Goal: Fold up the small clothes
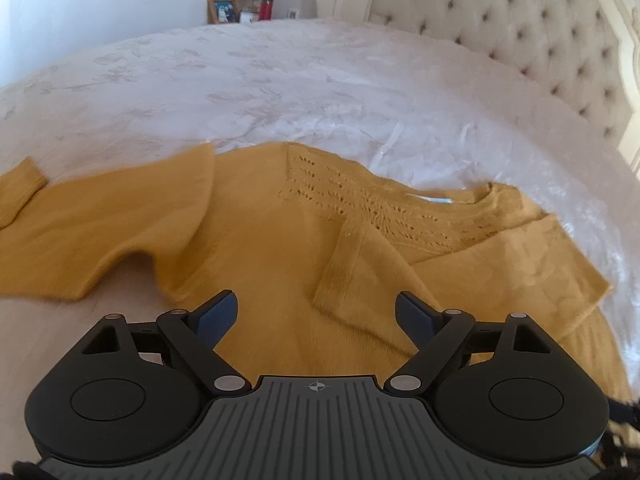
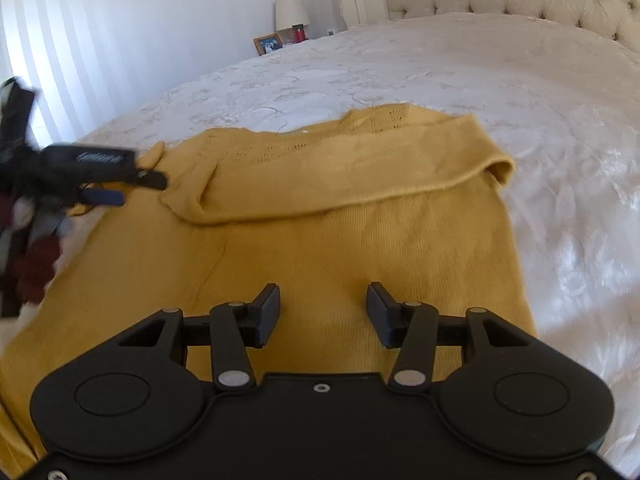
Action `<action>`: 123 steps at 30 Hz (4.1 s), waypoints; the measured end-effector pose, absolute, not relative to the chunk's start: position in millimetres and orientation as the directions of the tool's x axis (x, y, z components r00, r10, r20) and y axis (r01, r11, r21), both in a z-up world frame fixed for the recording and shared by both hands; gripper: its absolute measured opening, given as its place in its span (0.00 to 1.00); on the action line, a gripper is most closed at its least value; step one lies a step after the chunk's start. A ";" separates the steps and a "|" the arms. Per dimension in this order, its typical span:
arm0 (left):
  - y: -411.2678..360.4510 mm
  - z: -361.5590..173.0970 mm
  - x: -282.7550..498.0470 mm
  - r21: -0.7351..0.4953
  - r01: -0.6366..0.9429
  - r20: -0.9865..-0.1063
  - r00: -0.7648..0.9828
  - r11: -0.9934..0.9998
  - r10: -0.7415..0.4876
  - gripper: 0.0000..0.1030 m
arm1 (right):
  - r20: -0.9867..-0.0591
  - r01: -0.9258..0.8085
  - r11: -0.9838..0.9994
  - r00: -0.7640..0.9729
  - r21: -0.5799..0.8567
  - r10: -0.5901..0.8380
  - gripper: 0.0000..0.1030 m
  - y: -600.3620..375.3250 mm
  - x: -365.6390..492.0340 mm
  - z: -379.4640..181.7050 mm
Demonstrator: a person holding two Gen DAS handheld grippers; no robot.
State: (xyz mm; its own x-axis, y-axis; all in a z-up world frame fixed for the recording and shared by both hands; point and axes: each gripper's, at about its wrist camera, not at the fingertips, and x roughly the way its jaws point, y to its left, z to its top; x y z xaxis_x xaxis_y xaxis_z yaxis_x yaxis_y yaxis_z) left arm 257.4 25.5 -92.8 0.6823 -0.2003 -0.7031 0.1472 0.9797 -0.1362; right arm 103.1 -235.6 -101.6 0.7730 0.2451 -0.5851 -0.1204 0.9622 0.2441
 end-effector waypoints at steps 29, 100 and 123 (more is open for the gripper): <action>65.4 -100.3 224.3 -0.175 0.170 -0.689 0.682 0.970 -0.244 0.06 | -0.556 -0.148 0.962 0.791 0.230 0.255 0.59 -239.2 106.2 -89.6; 64.4 -71.8 241.0 -0.131 0.198 -0.586 0.775 0.971 -0.237 0.05 | -0.550 -0.085 0.934 0.788 0.347 0.276 0.64 -241.9 100.9 -109.2; 75.7 -121.0 260.4 -0.152 0.125 -0.676 0.710 0.980 -0.195 0.08 | -0.624 0.018 0.959 0.762 0.283 0.169 0.47 -267.9 243.4 -85.0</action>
